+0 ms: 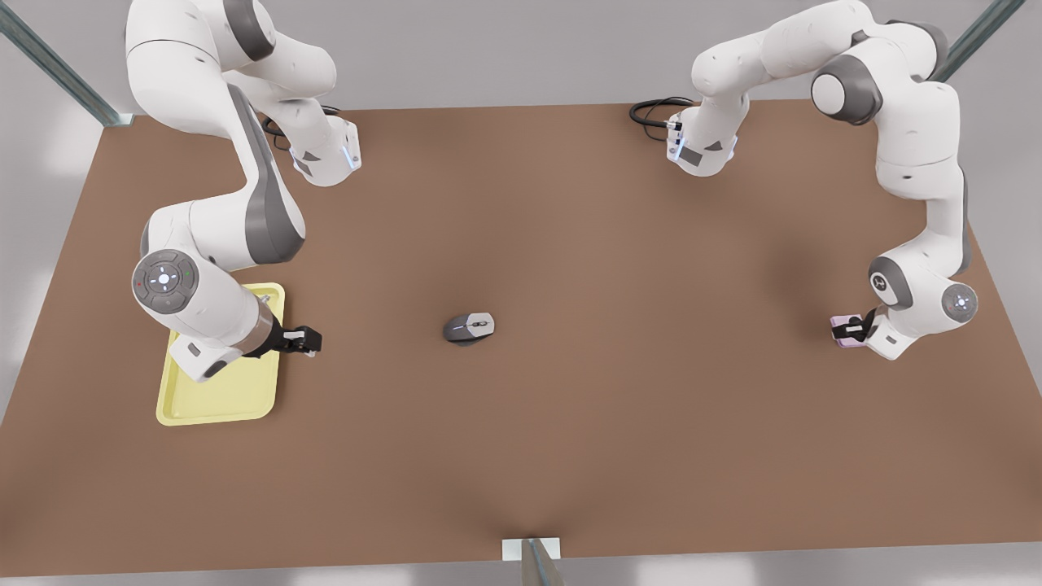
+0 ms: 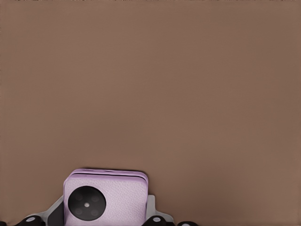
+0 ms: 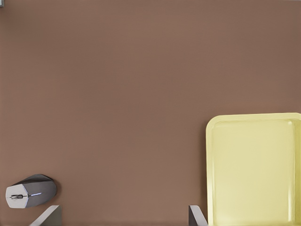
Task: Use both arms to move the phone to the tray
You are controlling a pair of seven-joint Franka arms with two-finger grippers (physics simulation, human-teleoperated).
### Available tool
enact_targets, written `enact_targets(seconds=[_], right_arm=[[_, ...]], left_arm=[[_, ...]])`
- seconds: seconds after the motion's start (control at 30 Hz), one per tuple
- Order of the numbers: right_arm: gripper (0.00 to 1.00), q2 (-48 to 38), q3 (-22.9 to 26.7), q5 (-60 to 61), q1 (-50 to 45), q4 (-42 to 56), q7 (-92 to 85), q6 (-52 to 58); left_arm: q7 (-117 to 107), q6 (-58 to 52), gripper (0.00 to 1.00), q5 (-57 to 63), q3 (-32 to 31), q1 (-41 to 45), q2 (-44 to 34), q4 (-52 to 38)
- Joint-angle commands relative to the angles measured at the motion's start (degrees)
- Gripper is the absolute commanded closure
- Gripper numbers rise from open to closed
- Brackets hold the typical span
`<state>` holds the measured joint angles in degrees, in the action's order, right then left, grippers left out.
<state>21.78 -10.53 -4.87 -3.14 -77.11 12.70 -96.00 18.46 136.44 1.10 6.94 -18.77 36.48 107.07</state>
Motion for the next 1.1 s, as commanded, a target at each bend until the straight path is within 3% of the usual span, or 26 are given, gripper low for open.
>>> enact_targets(seconds=[0.0, 0.17, 0.37, 0.47, 0.7, 0.83, 0.87, 0.9, 0.93, 1.03, 1.07], right_arm=[[0.0, -0.07, -0.01, 0.03, 0.06, 0.03, -0.22, 0.03], [0.0, 0.02, -0.01, 0.03, -0.03, 0.03, -0.22, 0.03], [0.0, 0.02, -0.01, -0.05, -0.03, 0.03, -0.13, -0.15], [0.0, 0.02, -0.01, -0.05, -0.03, 0.03, 0.13, -0.15], [0.0, 0.02, -0.01, -0.05, -0.03, 0.03, 0.4, 0.03], [0.0, -0.07, -0.01, 0.03, -0.03, -0.06, 0.48, 0.03], [0.0, -0.07, -0.01, 0.03, -0.03, -0.06, 0.48, 0.11], [0.0, 0.01, -0.01, 0.03, -0.03, -0.06, 0.57, 0.11], [0.0, -0.07, -0.01, 0.03, -0.03, -0.06, 0.57, 0.2], [0.0, 0.02, -0.01, -0.05, -0.11, -0.06, 0.57, 0.11], [0.0, 0.02, -0.01, 0.12, -0.2, 0.03, 0.57, -0.06]], left_arm=[[-2.2, -0.83, 0.3, -0.57, 0.0, 0.05, -0.27, -0.02], [-14.23, -6.1, 0.3, -0.57, -0.7, 5.67, -2.82, -0.02], [-59.41, -10.75, 0.29, -0.57, -12.91, 25.36, -4.76, -2.21], [-79.28, -22.09, 0.29, -1.27, -13.45, 39.25, 4.91, -21.73], [-101.34, -21.57, 0.28, -2.42, -12.74, 53.4, 23.89, -52.4], [-101.96, -15.6, 0.26, -2.95, -13.71, 56.04, 27.5, -55.3], [-101.96, -12.97, 0.19, -2.86, -13.62, 57.0, 28.03, -55.57], [-101.96, -11.73, 0.0, -2.95, -13.62, 57.01, 27.85, -55.3], [-101.78, -11.9, 0.0, -2.86, -13.71, 56.66, 27.5, -55.22], [-86.95, -22.96, 0.0, -2.86, -13.8, 47.61, 22.94, -55.22], [-70.44, -36.75, 0.0, -2.86, -13.8, 41.37, 16.53, -55.13]])
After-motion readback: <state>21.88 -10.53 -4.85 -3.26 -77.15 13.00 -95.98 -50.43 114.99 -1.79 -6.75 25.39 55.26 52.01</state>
